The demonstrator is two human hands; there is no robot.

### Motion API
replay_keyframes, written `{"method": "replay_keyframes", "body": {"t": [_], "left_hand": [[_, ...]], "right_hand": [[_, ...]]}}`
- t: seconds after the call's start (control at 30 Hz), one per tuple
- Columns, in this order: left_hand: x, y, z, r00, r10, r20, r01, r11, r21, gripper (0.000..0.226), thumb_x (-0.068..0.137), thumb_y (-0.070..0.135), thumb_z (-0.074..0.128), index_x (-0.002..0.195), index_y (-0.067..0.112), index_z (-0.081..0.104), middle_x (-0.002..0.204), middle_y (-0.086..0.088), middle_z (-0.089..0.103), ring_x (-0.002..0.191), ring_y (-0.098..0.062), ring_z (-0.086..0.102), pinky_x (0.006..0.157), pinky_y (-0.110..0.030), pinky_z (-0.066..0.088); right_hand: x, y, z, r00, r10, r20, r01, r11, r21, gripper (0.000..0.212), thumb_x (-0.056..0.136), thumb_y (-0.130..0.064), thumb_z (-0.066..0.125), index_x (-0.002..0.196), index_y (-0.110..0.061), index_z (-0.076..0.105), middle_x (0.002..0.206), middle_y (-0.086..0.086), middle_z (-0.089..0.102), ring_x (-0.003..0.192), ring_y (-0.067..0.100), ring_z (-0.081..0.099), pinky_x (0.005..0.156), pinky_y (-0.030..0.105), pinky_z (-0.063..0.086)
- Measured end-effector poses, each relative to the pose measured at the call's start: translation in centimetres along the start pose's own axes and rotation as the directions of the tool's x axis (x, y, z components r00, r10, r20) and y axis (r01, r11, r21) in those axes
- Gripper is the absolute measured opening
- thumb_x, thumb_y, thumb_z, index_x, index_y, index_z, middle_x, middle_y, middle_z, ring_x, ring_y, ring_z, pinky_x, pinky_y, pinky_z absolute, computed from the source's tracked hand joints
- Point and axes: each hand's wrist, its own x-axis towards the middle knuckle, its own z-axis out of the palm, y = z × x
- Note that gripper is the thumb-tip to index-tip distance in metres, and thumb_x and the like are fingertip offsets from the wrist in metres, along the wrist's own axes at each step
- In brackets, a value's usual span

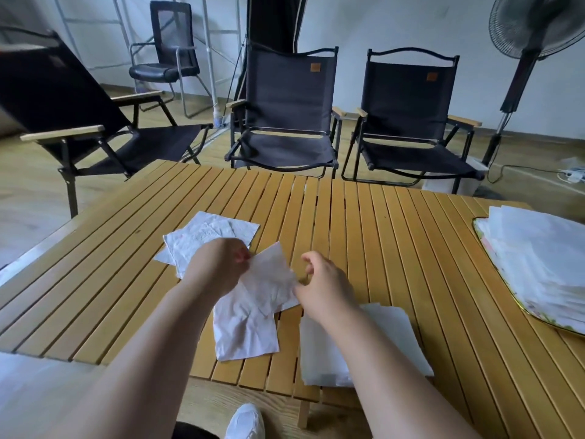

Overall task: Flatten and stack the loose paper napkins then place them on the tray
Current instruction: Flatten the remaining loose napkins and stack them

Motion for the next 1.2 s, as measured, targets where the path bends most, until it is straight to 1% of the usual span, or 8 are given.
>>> {"method": "replay_keyframes", "body": {"t": [0.17, 0.3, 0.43, 0.6, 0.77, 0.87, 1.1, 1.2], "left_hand": [[-1.1, 2.0, -0.8, 0.965, 0.254, -0.058, -0.259, 0.959, -0.116, 0.009, 0.091, 0.017, 0.069, 0.092, 0.025, 0.074, 0.088, 0.013, 0.067, 0.083, -0.005, 0.06, 0.066, -0.017, 0.045], [-2.2, 4.1, -0.9, 0.914, 0.403, -0.055, -0.405, 0.888, -0.218, 0.008, 0.09, 0.018, 0.07, 0.093, 0.025, 0.074, 0.087, 0.015, 0.07, 0.085, 0.0, 0.064, 0.079, -0.026, 0.055], [-2.6, 5.4, -0.2, 0.928, 0.368, 0.055, -0.323, 0.871, -0.37, 0.022, 0.086, 0.038, 0.074, 0.089, 0.016, 0.072, 0.083, -0.002, 0.072, 0.079, -0.02, 0.068, 0.074, -0.04, 0.055], [-3.4, 7.1, 1.0, 0.881, 0.347, 0.321, -0.148, 0.848, -0.509, 0.025, 0.085, 0.033, 0.076, 0.08, 0.01, 0.072, 0.066, 0.0, 0.063, 0.059, -0.013, 0.051, 0.059, -0.028, 0.039], [-4.4, 7.8, 1.3, 0.73, 0.302, 0.613, -0.002, 0.898, -0.44, 0.02, 0.093, 0.026, 0.067, 0.078, 0.013, 0.071, 0.075, 0.002, 0.074, 0.057, -0.01, 0.051, 0.052, -0.021, 0.037], [-4.8, 8.5, 2.4, 0.652, 0.245, 0.718, -0.003, 0.947, -0.321, 0.018, 0.094, 0.029, 0.064, 0.082, 0.018, 0.072, 0.082, 0.005, 0.078, 0.063, -0.011, 0.051, 0.054, -0.021, 0.037], [-4.2, 8.5, 2.4, 0.652, -0.006, 0.758, 0.035, 0.999, -0.023, 0.04, 0.099, 0.044, 0.054, 0.1, 0.009, 0.073, 0.075, 0.004, 0.075, 0.052, -0.009, 0.053, 0.047, -0.021, 0.031], [-2.7, 6.5, 0.4, 0.773, -0.093, 0.628, 0.102, 0.995, 0.023, 0.034, 0.103, 0.036, 0.047, 0.098, 0.012, 0.07, 0.08, 0.002, 0.075, 0.055, -0.01, 0.055, 0.047, -0.021, 0.032]], "right_hand": [[0.1, 2.2, -2.3, 0.999, -0.05, -0.01, 0.05, 0.96, 0.277, 0.069, 0.09, -0.026, 0.074, 0.15, -0.032, 0.039, 0.137, -0.011, 0.054, 0.117, 0.012, 0.053, 0.086, 0.026, 0.048], [-0.3, 3.8, -4.9, 0.996, -0.085, -0.022, 0.087, 0.91, 0.406, 0.02, 0.089, -0.031, 0.075, 0.109, -0.033, 0.071, 0.102, -0.014, 0.069, 0.095, 0.005, 0.063, 0.077, 0.022, 0.048], [-1.5, 5.7, -7.5, 0.988, -0.143, -0.049, 0.149, 0.855, 0.496, 0.009, 0.093, -0.023, 0.07, 0.085, -0.02, 0.072, 0.078, 0.003, 0.072, 0.069, 0.011, 0.061, 0.072, 0.03, 0.047], [-3.3, 7.7, -10.2, 0.993, -0.111, 0.03, 0.074, 0.814, 0.576, 0.017, 0.097, -0.022, 0.066, 0.085, -0.01, 0.069, 0.07, 0.007, 0.068, 0.061, 0.019, 0.06, 0.061, 0.033, 0.048], [-4.2, 9.7, -11.3, 0.968, -0.003, 0.252, -0.084, 0.939, 0.335, 0.023, 0.097, -0.028, 0.066, 0.077, -0.016, 0.065, 0.06, -0.002, 0.064, 0.052, 0.011, 0.054, 0.054, 0.022, 0.044], [-3.7, 10.2, -11.0, 0.965, 0.079, 0.251, -0.127, 0.975, 0.183, 0.027, 0.096, -0.037, 0.066, 0.077, -0.018, 0.066, 0.058, -0.005, 0.062, 0.051, 0.009, 0.052, 0.058, 0.026, 0.044], [-2.3, 8.9, -8.6, 0.952, 0.233, 0.201, -0.211, 0.97, -0.123, 0.024, 0.089, -0.044, 0.072, 0.095, -0.025, 0.059, 0.089, -0.006, 0.059, 0.08, 0.011, 0.058, 0.064, 0.027, 0.045], [-1.9, 6.9, -7.9, 0.982, 0.181, 0.044, -0.181, 0.983, -0.019, 0.034, 0.086, -0.044, 0.075, 0.109, -0.028, 0.055, 0.09, -0.007, 0.058, 0.078, 0.012, 0.058, 0.06, 0.026, 0.044]]}}
